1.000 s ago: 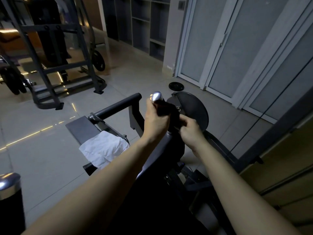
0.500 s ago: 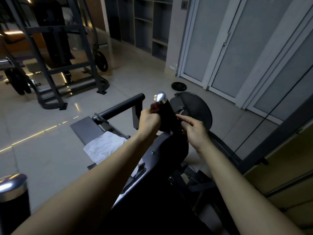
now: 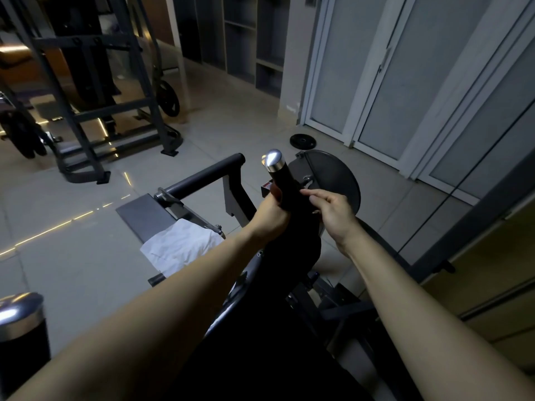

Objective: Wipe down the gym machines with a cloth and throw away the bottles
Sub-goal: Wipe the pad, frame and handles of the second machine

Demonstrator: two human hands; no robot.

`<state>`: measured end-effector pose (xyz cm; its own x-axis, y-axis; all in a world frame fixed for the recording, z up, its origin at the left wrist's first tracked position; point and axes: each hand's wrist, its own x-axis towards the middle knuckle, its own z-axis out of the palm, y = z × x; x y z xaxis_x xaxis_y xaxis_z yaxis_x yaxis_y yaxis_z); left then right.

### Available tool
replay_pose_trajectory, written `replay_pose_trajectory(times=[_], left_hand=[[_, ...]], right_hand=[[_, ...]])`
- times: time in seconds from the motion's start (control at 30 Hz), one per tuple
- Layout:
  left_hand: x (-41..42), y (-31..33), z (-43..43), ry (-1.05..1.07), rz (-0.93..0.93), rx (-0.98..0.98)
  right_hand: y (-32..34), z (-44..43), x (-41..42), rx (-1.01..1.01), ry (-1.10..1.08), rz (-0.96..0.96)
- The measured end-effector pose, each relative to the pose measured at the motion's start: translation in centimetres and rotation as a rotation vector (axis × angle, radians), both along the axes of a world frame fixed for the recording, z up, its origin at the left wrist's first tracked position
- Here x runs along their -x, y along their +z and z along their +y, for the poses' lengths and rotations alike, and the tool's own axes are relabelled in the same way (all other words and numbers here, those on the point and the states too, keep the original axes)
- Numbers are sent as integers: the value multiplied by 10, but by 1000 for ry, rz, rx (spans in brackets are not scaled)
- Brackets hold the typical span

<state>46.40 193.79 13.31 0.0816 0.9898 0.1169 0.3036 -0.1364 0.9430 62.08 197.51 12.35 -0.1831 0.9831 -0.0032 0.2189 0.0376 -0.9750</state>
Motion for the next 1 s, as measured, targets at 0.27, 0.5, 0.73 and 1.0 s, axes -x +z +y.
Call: replay_pose_trajectory(times=[0.27, 0.5, 0.73, 1.0], left_hand=[[10, -25, 3, -58, 916, -119], [-5, -14, -19, -189, 1020, -241], [-35, 0, -53, -157, 240, 256], [-27, 13, -124, -117, -148, 425]], right_hand=[[-4, -5, 5, -59, 5, -124], [1, -14, 12, -74, -15, -197], [6, -96, -25, 116, 24, 52], [-4, -160, -60, 345, 194, 321]])
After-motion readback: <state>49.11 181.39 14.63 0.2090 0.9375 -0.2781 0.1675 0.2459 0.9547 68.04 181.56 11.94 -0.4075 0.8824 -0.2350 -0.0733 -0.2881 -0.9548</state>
